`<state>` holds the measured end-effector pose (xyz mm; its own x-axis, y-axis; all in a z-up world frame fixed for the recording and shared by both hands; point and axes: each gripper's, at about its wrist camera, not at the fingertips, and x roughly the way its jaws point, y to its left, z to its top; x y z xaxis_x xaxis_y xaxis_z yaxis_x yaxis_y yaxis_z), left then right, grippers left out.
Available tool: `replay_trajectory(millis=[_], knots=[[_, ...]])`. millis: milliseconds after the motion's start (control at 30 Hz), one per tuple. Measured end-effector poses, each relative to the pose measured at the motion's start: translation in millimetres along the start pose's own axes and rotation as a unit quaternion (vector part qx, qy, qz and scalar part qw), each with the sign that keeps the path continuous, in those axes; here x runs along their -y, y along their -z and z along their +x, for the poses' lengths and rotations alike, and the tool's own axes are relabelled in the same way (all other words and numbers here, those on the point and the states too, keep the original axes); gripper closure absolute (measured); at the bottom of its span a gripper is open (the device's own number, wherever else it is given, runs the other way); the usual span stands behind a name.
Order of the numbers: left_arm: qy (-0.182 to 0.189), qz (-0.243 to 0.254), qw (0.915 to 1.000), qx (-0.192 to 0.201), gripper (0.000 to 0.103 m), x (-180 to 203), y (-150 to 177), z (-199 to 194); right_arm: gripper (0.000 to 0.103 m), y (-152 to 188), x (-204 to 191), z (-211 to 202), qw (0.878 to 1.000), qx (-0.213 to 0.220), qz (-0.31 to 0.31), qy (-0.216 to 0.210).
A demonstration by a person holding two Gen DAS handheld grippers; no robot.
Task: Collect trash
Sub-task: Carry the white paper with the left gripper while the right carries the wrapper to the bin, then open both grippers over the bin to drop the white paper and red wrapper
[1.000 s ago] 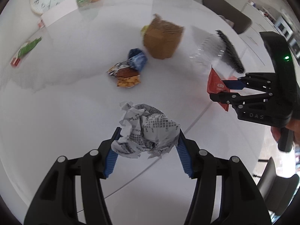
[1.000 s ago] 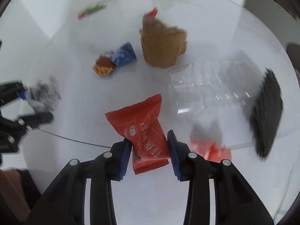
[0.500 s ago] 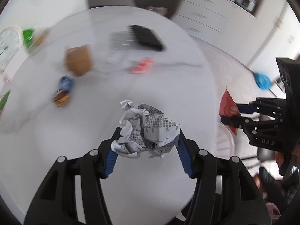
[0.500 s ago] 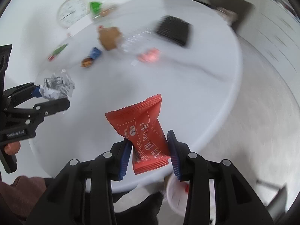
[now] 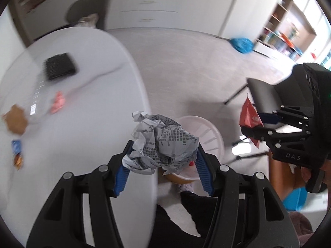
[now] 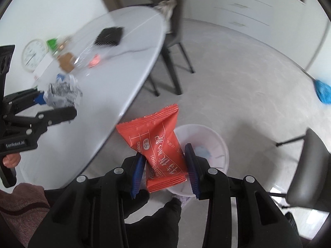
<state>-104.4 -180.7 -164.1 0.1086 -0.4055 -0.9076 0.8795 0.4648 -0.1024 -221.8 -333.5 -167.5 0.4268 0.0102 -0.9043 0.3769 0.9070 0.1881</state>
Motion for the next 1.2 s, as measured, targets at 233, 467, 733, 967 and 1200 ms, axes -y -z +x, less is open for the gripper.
replay_trajectory(millis=[233,467,733,967,1200], knots=[[0.086,0.086,0.9914,-0.048,0.045,62.9,-21.0,50.6,0.064,17.0,45.0,-23.9,0.997,0.024,0.064,0.041],[0.113,0.117,0.9838,-0.075,0.022,85.6,-27.0,85.1,0.064,22.3,60.9,-30.6,0.994,0.037,0.088,0.046],[0.097,0.082,0.9903,-0.054,0.013,73.7,-35.1,60.0,0.063,23.2,66.3,-29.8,0.994,0.038,0.095,0.044],[0.026,0.02,0.9993,-0.017,0.008,31.8,-36.5,12.1,0.062,20.3,61.9,-22.8,0.995,0.03,0.088,0.041],[0.011,-0.041,0.9991,-0.003,0.008,1.4,-31.9,-7.6,0.062,18.8,49.7,-1.3,0.996,0.012,0.079,0.033]])
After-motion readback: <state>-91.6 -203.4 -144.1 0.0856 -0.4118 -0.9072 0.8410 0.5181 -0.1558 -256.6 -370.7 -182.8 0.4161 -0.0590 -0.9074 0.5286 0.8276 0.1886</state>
